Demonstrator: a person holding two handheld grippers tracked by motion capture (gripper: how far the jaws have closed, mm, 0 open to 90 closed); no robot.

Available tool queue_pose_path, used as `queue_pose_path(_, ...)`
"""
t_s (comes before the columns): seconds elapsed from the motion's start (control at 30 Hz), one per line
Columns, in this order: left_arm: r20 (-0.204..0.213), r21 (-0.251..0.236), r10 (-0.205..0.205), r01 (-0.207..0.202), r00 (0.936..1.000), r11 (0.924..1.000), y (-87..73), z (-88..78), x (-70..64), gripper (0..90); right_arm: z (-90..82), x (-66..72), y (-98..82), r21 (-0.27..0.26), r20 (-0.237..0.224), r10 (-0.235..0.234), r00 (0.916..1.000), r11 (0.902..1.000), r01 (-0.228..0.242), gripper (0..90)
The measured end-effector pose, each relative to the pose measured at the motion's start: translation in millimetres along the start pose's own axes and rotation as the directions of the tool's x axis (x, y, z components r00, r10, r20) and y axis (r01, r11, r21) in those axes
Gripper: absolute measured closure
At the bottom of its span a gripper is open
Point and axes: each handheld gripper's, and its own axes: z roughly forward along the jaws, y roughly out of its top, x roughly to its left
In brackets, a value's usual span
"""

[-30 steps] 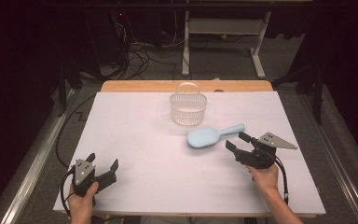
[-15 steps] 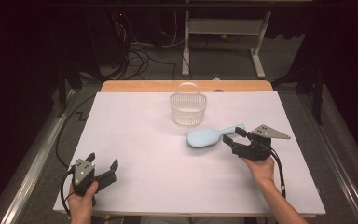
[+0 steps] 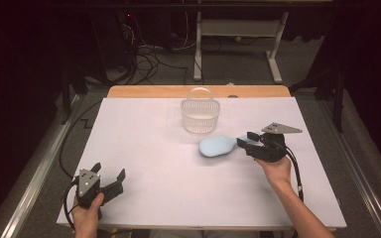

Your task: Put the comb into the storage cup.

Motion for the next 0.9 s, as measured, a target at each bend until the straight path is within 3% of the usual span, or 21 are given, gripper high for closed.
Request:
queue_pose_path(0.17, -0.002, 0.002, 0.001, -0.001, 1.0, 1.0, 0.0, 0.0, 0.1, 15.6, 3.4, -1.7, 7.9, 0.053, 0.011, -0.016, 0.9998, 0.9985, 0.015, 52.9)
queue_pose_path(0.27, -0.001, 0.002, -0.004, 0.004, 1.0, 1.0, -0.5, -0.5, 0.0, 15.6, 6.3, -2.0, 13.7, 0.095, 0.041, -0.029, 0.9987, 0.9951, 0.025, 59.0)
queue_pose_path(0.3, 0.003, 0.001, -0.002, 0.002, 1.0, 1.0, -0.6, -1.0, -0.6, 15.6, 9.0, -2.1, 17.2, 0.132, 0.052, -0.034, 0.998, 0.991, 0.027, 61.0)
queue_pose_path(0.43, 0.004, 0.0, -0.002, 0.002, 1.0, 1.0, -0.6, -1.2, -0.8, 15.6, 12.5, -2.5, 21.6, 0.173, 0.058, -0.039, 0.9976, 0.9845, 0.028, 63.5)
queue_pose_path(0.53, 0.003, 0.0, -0.004, 0.004, 1.0, 1.0, -0.5, -1.4, -0.5, 15.6, 18.9, -6.3, 28.5, 0.237, 0.056, -0.035, 0.9978, 0.9714, 0.02, 67.3)
queue_pose_path(0.8, 0.004, 0.0, -0.001, 0.001, 1.0, 1.0, -0.4, -1.1, -0.7, 15.6, 27.8, -12.6, 40.4, 0.31, 0.061, -0.031, 0.9977, 0.9507, 0.011, 73.1)
queue_pose_path(0.83, 0.004, 0.0, 0.0, 0.0, 1.0, 1.0, -0.4, -1.1, -0.8, 15.6, 30.6, -13.3, 42.5, 0.336, 0.066, -0.038, 0.9971, 0.9418, 0.013, 74.4)
queue_pose_path(0.87, 0.003, 0.001, 0.0, 0.0, 1.0, 1.0, -0.4, -1.2, -0.8, 15.6, 36.5, -13.7, 44.8, 0.381, 0.085, -0.053, 0.9949, 0.9245, 0.017, 77.3)
queue_pose_path(0.9, 0.003, -0.001, -0.001, 0.001, 1.0, 1.0, -0.4, -1.1, -0.8, 15.5, 39.7, -14.5, 45.5, 0.401, 0.091, -0.059, 0.9941, 0.916, 0.018, 78.2)
